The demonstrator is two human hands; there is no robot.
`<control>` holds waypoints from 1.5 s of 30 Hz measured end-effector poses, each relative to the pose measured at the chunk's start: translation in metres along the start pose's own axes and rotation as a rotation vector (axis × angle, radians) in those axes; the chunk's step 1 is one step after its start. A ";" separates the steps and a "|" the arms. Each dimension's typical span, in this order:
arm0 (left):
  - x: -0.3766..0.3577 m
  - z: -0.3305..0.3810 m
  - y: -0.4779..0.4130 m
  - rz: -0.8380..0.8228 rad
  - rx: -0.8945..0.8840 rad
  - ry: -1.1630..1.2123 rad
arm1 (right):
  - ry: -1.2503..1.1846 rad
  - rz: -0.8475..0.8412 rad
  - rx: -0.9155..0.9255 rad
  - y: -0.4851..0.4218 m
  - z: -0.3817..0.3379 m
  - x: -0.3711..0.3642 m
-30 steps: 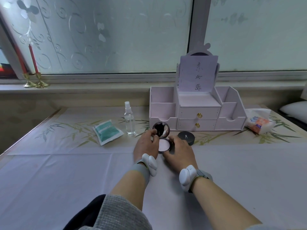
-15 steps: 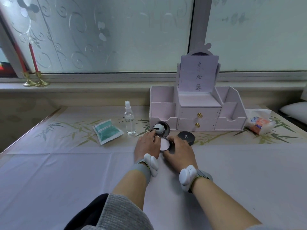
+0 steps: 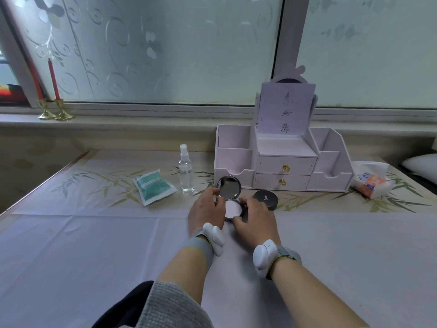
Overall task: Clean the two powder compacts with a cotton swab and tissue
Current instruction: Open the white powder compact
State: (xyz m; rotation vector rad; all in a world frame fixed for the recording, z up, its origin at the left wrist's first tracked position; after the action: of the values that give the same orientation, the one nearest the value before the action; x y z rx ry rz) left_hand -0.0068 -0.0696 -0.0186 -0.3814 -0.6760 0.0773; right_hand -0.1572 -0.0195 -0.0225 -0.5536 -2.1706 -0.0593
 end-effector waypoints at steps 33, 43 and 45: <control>-0.004 0.001 -0.001 0.004 -0.086 0.003 | -0.026 0.035 0.002 0.002 -0.001 0.003; 0.016 0.004 0.010 0.036 -0.045 0.136 | -0.104 0.019 -0.083 -0.003 0.002 0.008; 0.032 -0.002 0.005 0.036 -0.045 0.099 | -0.198 0.050 -0.112 -0.002 -0.008 0.010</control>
State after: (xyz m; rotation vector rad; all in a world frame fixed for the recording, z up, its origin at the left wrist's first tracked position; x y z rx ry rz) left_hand 0.0197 -0.0597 -0.0027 -0.4378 -0.5743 0.0773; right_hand -0.1577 -0.0197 -0.0095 -0.7027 -2.3550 -0.1038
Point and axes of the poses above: each hand's wrist, its own y-axis away from the middle knuckle, its own x-axis out of the back of the hand, z = x × y, the point moved 7 cm from there along -y, towards the middle knuckle, and after that the axes turned 14 degrees about -x, right-handed, at the moved point
